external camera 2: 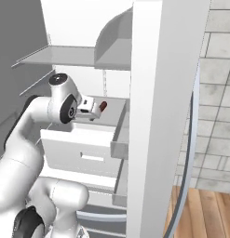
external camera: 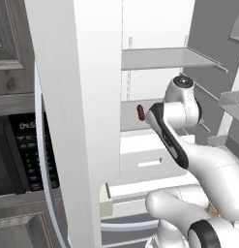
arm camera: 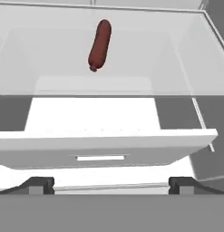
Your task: Retrieve the sausage and cheese from the fridge and place them on the cutting board on the counter.
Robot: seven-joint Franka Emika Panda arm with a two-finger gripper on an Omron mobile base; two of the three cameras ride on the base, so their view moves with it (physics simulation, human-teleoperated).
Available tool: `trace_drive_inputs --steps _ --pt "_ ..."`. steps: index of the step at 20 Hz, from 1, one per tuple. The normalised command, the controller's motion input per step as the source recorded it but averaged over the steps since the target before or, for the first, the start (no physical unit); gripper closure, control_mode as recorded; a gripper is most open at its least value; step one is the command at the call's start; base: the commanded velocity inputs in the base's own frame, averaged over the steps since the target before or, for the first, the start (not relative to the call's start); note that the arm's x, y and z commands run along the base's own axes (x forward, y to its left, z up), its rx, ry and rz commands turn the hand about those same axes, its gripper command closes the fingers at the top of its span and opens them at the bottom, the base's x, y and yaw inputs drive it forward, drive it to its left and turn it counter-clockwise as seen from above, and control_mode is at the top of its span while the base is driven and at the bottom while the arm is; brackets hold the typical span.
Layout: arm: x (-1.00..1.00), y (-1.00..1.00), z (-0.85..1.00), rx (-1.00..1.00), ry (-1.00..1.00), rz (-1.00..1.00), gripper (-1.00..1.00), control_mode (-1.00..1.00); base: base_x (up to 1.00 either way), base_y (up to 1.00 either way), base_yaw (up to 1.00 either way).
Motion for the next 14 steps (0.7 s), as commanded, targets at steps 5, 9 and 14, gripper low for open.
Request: trace_drive_inputs --steps 5,9,14 --pt "0.98 0.04 -0.3 0.0 0.13 0.04 -1.0 -1.0 0.0 0.0 0.0" --pt "0.84 0.03 -0.19 0.01 0.05 -0.01 -1.0 -1.0 0.0 0.0 0.0" --pt "0.7 0.0 -0.3 0.03 0.0 -0.04 -1.0 -1.0 0.0 0.0 0.0"
